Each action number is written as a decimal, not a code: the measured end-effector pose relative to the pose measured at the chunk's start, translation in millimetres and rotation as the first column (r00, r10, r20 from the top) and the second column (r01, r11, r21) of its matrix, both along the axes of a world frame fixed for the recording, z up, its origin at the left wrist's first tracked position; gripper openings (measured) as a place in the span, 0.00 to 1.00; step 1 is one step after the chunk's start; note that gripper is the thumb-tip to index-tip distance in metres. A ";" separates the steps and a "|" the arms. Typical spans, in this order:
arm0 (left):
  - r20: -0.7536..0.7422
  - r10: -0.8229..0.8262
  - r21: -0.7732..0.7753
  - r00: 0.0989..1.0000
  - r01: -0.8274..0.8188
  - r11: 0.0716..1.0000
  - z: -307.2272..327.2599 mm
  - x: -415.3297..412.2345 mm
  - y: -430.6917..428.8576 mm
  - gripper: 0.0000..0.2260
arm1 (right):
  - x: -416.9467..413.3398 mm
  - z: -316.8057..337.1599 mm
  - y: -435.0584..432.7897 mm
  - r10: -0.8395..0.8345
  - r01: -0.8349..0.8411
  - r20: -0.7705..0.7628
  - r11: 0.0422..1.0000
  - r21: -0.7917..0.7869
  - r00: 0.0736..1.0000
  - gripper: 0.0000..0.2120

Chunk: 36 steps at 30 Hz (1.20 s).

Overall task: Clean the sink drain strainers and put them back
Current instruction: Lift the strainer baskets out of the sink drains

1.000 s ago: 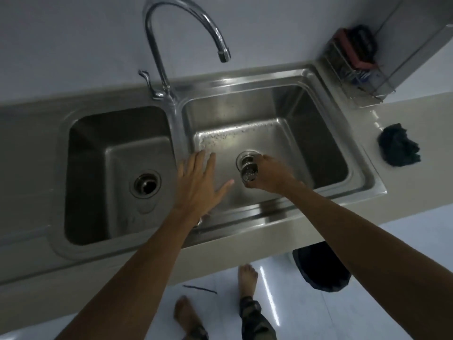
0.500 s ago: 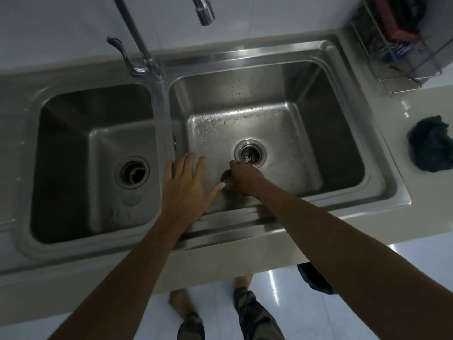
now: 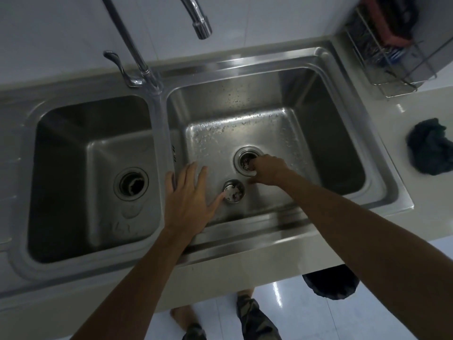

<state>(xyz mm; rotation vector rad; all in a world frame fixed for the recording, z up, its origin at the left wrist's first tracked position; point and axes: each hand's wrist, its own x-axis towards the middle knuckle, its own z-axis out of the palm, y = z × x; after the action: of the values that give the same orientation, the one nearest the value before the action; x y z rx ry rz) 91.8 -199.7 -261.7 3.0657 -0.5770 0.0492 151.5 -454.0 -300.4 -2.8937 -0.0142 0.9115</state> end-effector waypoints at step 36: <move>0.030 0.032 -0.016 0.999 -0.031 0.999 -7.0 10.3 -8.8 0.36 | -20.7 -17.4 -21.0 0.076 -0.078 0.144 0.997 0.005 0.987 0.21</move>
<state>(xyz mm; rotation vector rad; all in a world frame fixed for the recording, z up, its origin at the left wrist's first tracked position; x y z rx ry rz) 102.1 -208.4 -268.7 3.0641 -0.5270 0.0999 130.8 -475.0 -317.8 -2.9613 -0.1432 0.7091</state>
